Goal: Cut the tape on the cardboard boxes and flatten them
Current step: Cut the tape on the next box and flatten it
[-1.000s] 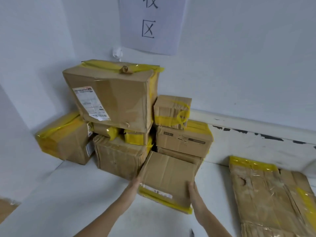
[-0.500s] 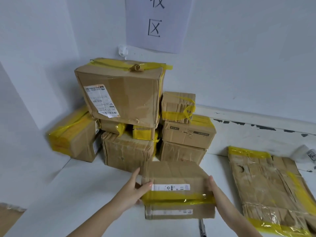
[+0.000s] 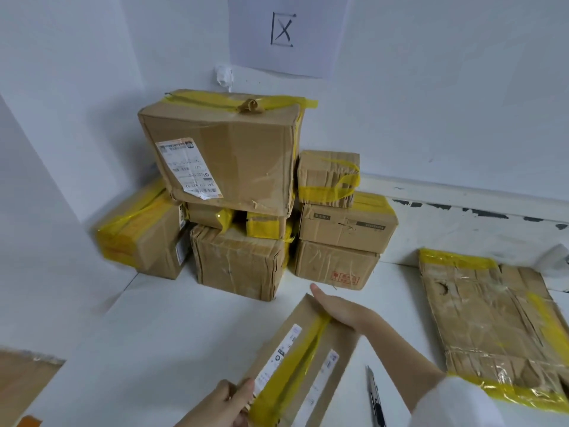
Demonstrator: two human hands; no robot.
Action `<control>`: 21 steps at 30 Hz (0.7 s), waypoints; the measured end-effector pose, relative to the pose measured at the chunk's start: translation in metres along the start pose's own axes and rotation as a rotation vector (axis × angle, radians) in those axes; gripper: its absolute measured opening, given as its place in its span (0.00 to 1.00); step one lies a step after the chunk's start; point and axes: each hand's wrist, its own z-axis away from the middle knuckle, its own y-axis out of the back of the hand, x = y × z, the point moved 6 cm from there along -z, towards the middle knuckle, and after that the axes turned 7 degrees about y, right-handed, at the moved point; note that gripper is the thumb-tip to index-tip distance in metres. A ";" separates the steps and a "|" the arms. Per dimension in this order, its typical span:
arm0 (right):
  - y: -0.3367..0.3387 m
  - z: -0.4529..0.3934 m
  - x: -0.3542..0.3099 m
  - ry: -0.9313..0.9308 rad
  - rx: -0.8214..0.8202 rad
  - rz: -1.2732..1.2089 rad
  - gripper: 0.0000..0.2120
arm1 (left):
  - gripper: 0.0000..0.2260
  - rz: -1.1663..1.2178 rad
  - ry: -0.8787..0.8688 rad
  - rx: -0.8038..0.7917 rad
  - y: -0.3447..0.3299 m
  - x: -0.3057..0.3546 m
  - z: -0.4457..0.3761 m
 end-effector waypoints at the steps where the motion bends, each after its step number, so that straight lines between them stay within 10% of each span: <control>1: -0.005 -0.006 -0.007 -0.002 -0.021 0.030 0.37 | 0.13 -0.012 0.022 0.001 -0.003 -0.007 -0.002; 13: -0.013 -0.035 -0.028 0.250 0.085 0.295 0.31 | 0.40 -0.392 -0.045 -0.227 -0.020 0.008 -0.016; 21: 0.044 -0.009 0.007 0.419 0.582 -0.555 0.20 | 0.29 -0.160 -0.577 -0.186 -0.013 0.119 -0.073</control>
